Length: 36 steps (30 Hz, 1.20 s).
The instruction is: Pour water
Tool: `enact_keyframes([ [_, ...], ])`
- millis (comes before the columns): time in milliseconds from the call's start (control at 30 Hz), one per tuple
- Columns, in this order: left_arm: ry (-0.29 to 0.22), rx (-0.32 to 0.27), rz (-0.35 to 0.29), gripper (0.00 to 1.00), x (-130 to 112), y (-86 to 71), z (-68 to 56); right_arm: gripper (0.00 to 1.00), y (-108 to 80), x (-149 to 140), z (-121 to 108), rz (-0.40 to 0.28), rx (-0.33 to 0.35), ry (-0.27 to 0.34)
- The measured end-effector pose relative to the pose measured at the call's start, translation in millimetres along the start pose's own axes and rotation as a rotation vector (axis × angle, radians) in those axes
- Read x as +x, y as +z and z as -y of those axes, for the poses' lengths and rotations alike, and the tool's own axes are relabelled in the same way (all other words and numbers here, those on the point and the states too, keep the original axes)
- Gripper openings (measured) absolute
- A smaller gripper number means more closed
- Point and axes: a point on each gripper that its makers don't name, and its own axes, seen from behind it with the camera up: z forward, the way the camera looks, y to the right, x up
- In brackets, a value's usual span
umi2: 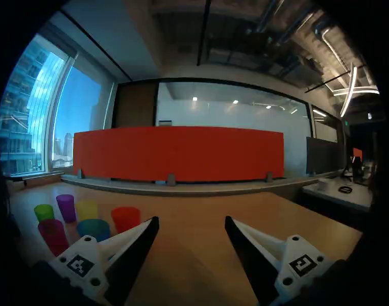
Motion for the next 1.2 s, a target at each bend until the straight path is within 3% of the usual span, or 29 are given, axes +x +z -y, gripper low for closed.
enact_keyframes([
  [1200,0.000,0.000,0.000,1.00,-0.1,0.6,-0.4,1.00,-4.2,-2.3,4.2,0.001,0.020,0.010],
])
